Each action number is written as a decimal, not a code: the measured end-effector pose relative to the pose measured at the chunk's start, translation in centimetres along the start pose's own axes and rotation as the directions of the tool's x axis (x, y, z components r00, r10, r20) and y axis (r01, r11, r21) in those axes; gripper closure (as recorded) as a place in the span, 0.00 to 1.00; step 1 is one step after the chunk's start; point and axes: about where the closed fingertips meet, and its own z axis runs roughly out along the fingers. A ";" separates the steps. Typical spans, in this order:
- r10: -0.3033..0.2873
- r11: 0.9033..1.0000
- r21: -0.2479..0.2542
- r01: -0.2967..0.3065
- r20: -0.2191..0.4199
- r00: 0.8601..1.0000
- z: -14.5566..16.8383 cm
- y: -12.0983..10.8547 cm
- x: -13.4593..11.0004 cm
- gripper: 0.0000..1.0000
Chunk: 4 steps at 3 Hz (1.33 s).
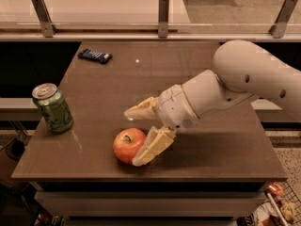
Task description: Move apple near rxbar blueberry
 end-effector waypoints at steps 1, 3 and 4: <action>-0.004 1.000 -0.002 0.004 -0.002 1.000 0.1 0.1 -0.2 0.49; -0.011 1.000 -0.005 0.011 -0.005 1.000 0.2 0.2 -0.5 0.96; -0.014 1.000 -0.006 0.013 -0.006 1.000 0.3 0.3 -0.7 1.00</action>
Offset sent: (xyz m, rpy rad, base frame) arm -0.0010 0.0013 0.0008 -0.0012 -0.0020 0.0030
